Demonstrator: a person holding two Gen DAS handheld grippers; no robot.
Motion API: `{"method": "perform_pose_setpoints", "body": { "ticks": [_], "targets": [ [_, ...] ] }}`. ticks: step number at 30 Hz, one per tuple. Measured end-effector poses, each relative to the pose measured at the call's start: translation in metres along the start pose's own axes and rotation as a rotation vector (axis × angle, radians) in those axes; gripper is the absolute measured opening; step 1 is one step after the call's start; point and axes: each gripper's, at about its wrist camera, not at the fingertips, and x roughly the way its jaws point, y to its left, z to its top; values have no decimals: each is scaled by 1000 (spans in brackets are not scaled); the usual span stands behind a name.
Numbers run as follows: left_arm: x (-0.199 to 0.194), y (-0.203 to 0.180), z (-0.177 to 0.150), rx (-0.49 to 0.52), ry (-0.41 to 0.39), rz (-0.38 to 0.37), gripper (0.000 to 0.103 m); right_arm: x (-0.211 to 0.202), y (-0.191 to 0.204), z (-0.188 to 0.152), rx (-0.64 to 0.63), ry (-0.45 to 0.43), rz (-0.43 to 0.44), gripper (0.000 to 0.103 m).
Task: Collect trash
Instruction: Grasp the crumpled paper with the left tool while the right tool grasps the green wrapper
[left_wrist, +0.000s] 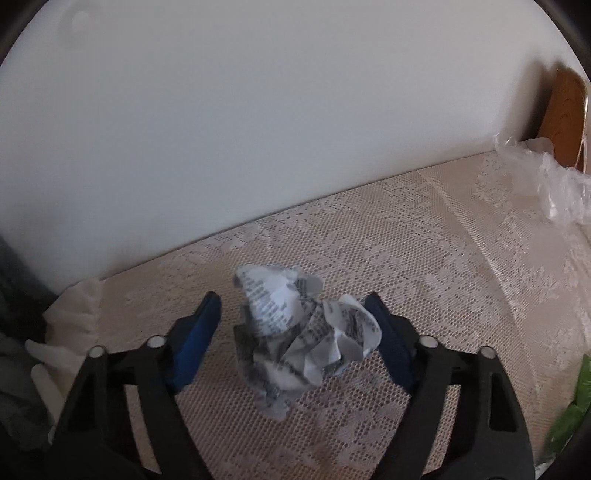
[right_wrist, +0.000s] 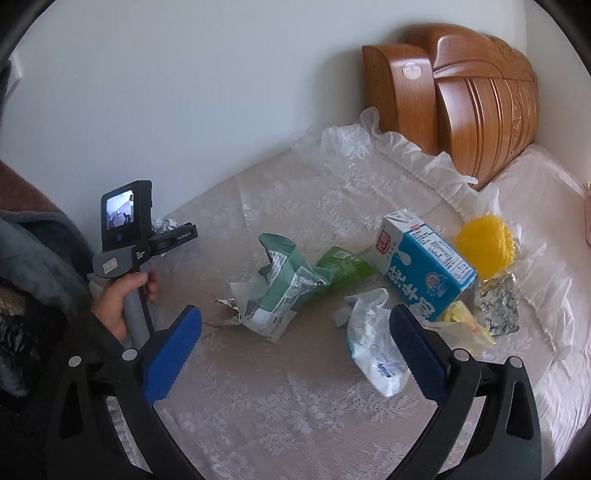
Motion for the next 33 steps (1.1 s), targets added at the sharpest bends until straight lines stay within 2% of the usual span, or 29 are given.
{"method": "perform_pose_setpoints", "body": {
  "ticks": [3, 6, 10, 18, 21, 24, 30, 33],
  "targets": [
    [1, 1, 4, 9, -3, -27, 50, 8, 3, 1, 35, 7, -13, 101],
    [1, 2, 4, 24, -12, -41, 47, 21, 5, 2, 106, 13, 3, 100],
    [-12, 8, 4, 27, -35, -64, 46, 44, 12, 7, 177, 16, -2, 91],
    [-70, 12, -9, -10, -74, -68, 46, 90, 13, 6, 315, 57, -146, 83],
    [-88, 20, -14, -47, -74, -101, 46, 105, 8, 5, 330, 76, -131, 67],
    [-106, 15, -22, -44, -96, -98, 46, 105, 5, 4, 314, 62, -118, 51],
    [-126, 3, -33, -29, -106, -124, 46, 86, -1, -1, 305, 41, -67, 46],
    [-137, -4, -38, -24, -109, -150, 46, 70, 0, -2, 282, 4, 4, 46]
  ]
}}
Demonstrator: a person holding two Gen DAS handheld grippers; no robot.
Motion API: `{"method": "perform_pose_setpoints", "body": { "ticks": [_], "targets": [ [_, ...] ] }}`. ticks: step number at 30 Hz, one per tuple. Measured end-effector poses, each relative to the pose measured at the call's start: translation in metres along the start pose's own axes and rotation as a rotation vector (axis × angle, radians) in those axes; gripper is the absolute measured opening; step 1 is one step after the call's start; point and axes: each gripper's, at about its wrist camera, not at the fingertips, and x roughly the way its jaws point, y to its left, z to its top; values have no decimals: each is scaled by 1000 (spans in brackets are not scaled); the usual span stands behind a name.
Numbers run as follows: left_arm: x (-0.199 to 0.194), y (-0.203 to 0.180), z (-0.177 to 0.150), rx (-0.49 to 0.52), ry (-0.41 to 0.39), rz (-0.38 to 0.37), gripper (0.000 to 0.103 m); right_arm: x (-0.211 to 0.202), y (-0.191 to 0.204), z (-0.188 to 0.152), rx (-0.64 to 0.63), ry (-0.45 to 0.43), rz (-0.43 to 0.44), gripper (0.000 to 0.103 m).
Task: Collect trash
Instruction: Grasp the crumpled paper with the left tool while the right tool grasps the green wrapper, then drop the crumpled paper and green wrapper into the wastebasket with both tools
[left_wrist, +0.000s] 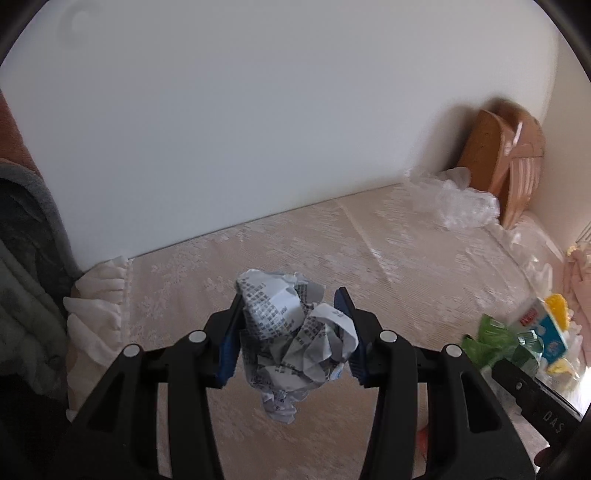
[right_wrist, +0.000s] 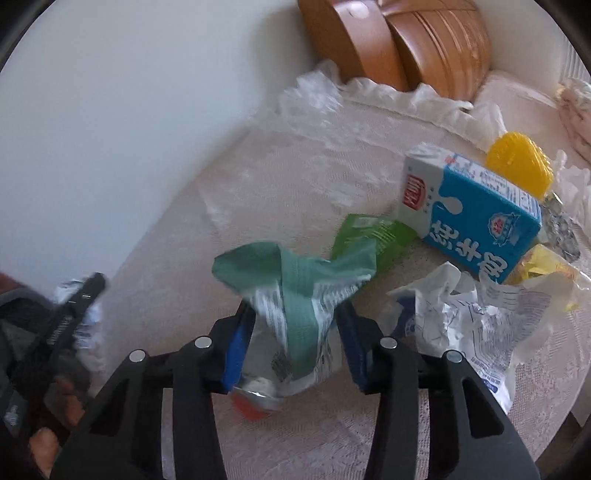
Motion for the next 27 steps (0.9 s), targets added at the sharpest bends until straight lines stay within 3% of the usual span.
{"method": "perform_pose_setpoints", "body": {
  "ticks": [7, 11, 15, 18, 24, 27],
  "targets": [
    [-43, -33, -14, 73, -18, -51, 46, -46, 8, -6, -121, -50, 130, 45],
    [-79, -59, -26, 121, -28, -96, 46, -98, -15, -18, -197, -110, 131, 45],
    [-115, -104, -48, 191, -13, -165, 46, -153, -60, -35, -223, -182, 47, 45],
    [-137, -144, -71, 243, 1, -209, 46, -194, -105, -53, -237, -225, -65, 45],
    [-179, -223, -115, 348, 28, -335, 46, -259, -192, -92, -153, -273, -235, 45],
    [-195, -256, -132, 402, 39, -396, 46, -280, -227, -106, -78, -292, -264, 45]
  ]
}}
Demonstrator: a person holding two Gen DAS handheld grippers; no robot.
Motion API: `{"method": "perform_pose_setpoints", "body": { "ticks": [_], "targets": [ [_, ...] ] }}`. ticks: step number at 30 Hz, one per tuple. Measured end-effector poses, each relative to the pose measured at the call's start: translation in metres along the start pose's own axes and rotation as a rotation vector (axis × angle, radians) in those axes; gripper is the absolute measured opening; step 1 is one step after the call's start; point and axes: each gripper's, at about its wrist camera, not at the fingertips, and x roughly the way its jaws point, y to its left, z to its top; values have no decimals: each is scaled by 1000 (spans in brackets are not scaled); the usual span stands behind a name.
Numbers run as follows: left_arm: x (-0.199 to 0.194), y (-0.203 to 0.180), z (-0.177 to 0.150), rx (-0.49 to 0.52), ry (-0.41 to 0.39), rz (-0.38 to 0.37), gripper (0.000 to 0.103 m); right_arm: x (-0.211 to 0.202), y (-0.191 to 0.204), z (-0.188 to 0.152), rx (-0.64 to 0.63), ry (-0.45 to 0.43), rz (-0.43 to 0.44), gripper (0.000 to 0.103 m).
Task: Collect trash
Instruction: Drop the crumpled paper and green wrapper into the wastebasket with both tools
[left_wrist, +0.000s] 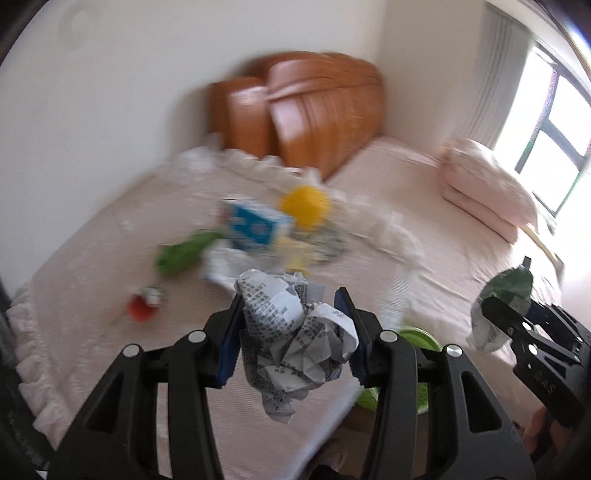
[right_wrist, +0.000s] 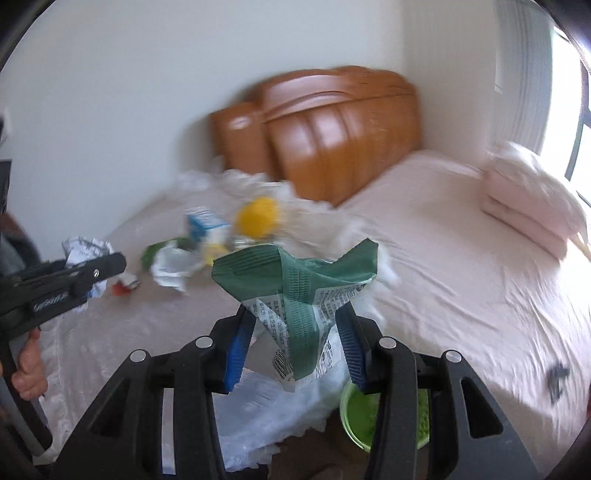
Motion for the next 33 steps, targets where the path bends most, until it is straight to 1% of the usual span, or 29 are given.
{"method": "perform_pose_setpoints", "body": {
  "ticks": [3, 7, 12, 16, 20, 23, 26, 29, 31, 33],
  "targets": [
    [-1, -34, -4, 59, 0, -30, 46, -13, -26, -7, 40, -16, -27, 45],
    [-2, -69, -7, 117, -1, -60, 47, -26, -53, -16, 94, -34, -45, 45],
    [5, -100, -10, 168, 19, -87, 47, -34, -83, -24, 148, -39, -71, 45],
    [18, -127, -15, 215, 45, -110, 47, -41, -111, -30, 195, -41, -111, 45],
    [43, -166, -25, 270, 92, -165, 47, -50, -137, -43, 232, -35, -164, 45],
    [72, -202, -38, 333, 129, -199, 48, -52, -157, -53, 263, -13, -193, 45],
    [114, -237, -56, 368, 211, -240, 48, -52, -177, -63, 295, 9, -215, 45],
    [144, -260, -73, 396, 260, -250, 55, -51, -196, -72, 322, 33, -234, 45],
    [167, -275, -88, 427, 300, -243, 65, -48, -209, -78, 337, 50, -243, 45],
    [185, -286, -100, 441, 332, -238, 73, -46, -219, -83, 350, 65, -243, 45]
  ]
}}
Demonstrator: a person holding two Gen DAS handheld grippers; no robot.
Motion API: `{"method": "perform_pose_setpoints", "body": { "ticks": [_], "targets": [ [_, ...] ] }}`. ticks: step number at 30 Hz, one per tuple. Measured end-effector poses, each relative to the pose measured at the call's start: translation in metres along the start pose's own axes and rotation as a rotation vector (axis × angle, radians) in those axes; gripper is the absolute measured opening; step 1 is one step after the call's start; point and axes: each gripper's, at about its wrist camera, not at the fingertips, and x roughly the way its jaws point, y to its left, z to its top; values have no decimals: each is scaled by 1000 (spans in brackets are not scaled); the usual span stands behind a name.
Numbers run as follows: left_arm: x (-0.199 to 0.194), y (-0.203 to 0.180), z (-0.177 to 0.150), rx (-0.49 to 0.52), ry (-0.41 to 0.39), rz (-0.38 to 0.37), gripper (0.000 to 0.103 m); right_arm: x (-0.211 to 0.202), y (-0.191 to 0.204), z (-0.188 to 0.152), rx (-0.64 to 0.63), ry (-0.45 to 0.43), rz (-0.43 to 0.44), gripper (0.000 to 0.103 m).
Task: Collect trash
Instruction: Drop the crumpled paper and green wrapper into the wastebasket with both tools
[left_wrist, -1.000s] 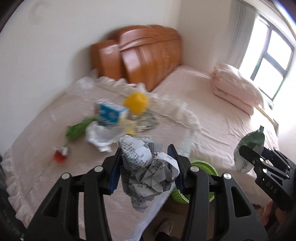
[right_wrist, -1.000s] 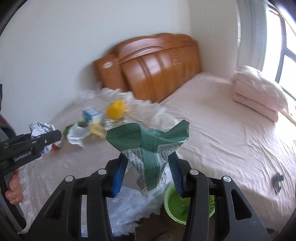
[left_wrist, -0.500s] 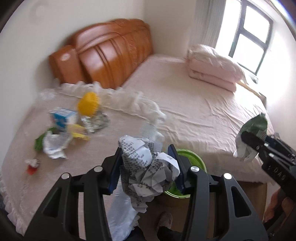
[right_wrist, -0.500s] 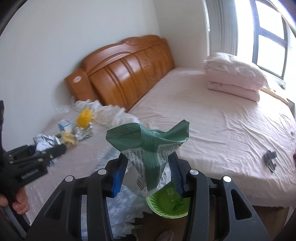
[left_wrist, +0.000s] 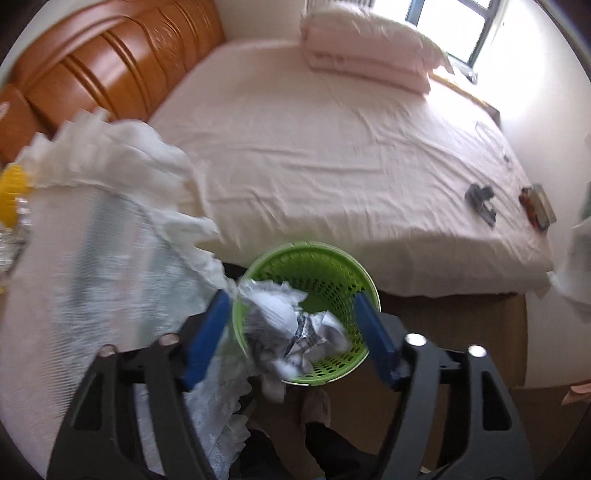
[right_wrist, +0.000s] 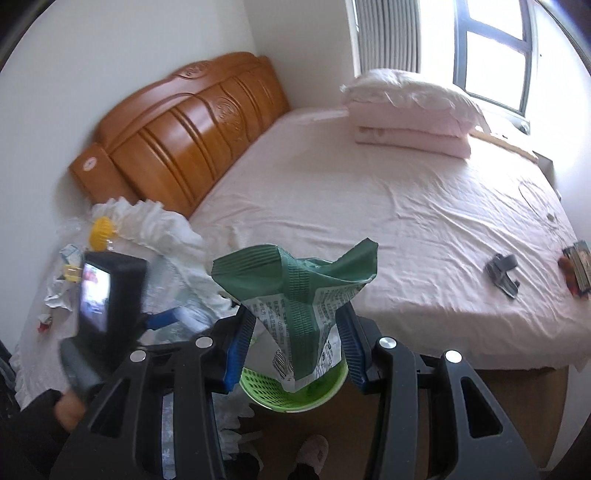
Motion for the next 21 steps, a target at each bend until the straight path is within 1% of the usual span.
{"method": "perform_pose_setpoints", "body": {
  "ticks": [1, 3, 5, 7, 9, 12, 15, 16, 17, 18, 21],
  "targets": [
    [10, -4, 0, 2, 20, 5, 77, 4, -5, 0, 4, 10, 0, 45],
    [28, -9, 0, -3, 56, 1, 81, 8, -12, -2, 8, 19, 2, 45],
    [34, -11, 2, -22, 73, 3, 83, 14, -18, -1, 10, 27, 10, 45],
    [32, -9, 2, -41, 68, 2, 88, 19, -23, -1, 14, 32, 20, 45],
    [24, -10, 6, -56, 45, 9, 91, 21, -25, -1, 21, 35, 33, 45],
    [12, -8, 12, -72, 19, 13, 92, 23, -27, 1, 19, 32, 40, 45],
    [-14, -1, 17, -103, -26, 3, 93, 26, -27, 4, 12, 29, 51, 45],
    [-24, 2, 18, -112, -45, -1, 95, 28, -26, 5, 9, 29, 56, 45],
    [-31, 4, 19, -118, -61, -6, 95, 30, -25, 6, 7, 30, 60, 45],
    [-45, 9, 18, -128, -91, -11, 95, 34, -23, 6, 2, 32, 68, 45],
    [-73, 18, 16, -132, -141, -1, 95, 54, -17, 5, -10, 54, 97, 46]
  ]
}}
